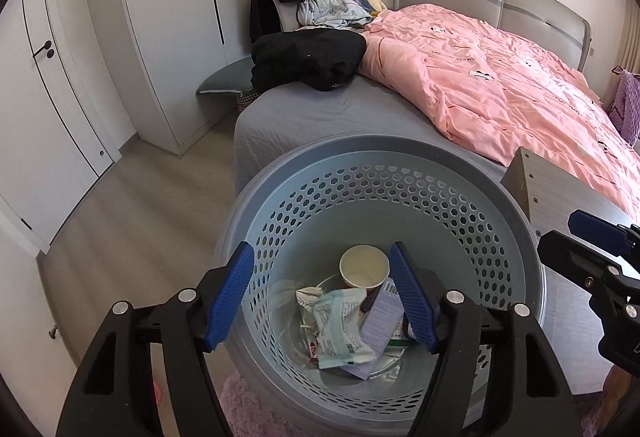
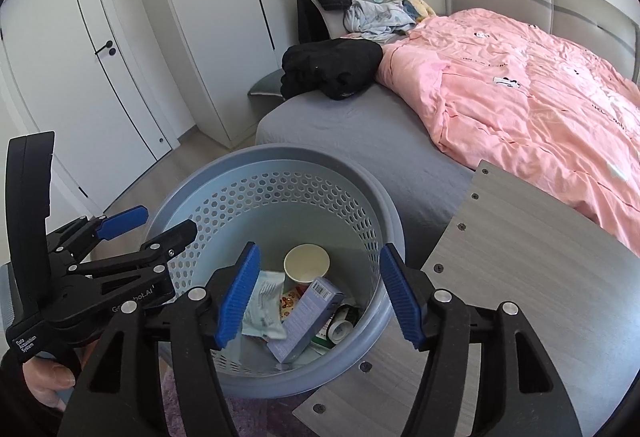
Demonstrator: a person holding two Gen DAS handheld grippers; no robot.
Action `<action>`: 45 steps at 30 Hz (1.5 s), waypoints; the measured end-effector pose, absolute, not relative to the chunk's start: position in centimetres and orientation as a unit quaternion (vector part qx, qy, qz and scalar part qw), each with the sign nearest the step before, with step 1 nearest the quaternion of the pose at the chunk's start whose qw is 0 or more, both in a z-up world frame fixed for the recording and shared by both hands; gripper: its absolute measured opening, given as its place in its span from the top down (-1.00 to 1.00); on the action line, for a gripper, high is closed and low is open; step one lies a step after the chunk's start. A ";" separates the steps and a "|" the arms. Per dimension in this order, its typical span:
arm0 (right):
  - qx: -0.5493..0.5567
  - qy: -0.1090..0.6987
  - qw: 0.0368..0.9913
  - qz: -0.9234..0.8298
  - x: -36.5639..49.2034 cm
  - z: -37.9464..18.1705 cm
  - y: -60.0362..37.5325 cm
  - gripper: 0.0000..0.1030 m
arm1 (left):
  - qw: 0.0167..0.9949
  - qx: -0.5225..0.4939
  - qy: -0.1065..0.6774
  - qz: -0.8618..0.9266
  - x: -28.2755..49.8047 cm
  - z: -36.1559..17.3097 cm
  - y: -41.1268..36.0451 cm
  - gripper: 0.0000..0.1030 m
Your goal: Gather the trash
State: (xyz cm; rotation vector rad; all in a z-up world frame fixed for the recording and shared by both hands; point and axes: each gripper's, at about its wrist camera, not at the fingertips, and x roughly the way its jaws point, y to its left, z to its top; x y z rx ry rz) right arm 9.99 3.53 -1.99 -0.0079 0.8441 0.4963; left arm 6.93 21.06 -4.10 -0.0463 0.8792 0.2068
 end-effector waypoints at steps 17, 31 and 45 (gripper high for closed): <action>0.006 0.401 0.887 0.228 9.1 -2.0 2.5 -0.41 | 0.902 -0.015 0.417 0.113 6.0 -3.2 20.6 -0.56; 0.013 0.398 0.891 0.220 8.8 -1.8 1.6 -0.46 | 0.902 -0.008 0.415 0.119 6.0 -2.8 20.3 -0.59; 0.014 0.398 0.890 0.220 8.8 -1.7 1.5 -0.46 | 0.899 -0.007 0.423 0.117 6.0 -2.9 20.1 -0.65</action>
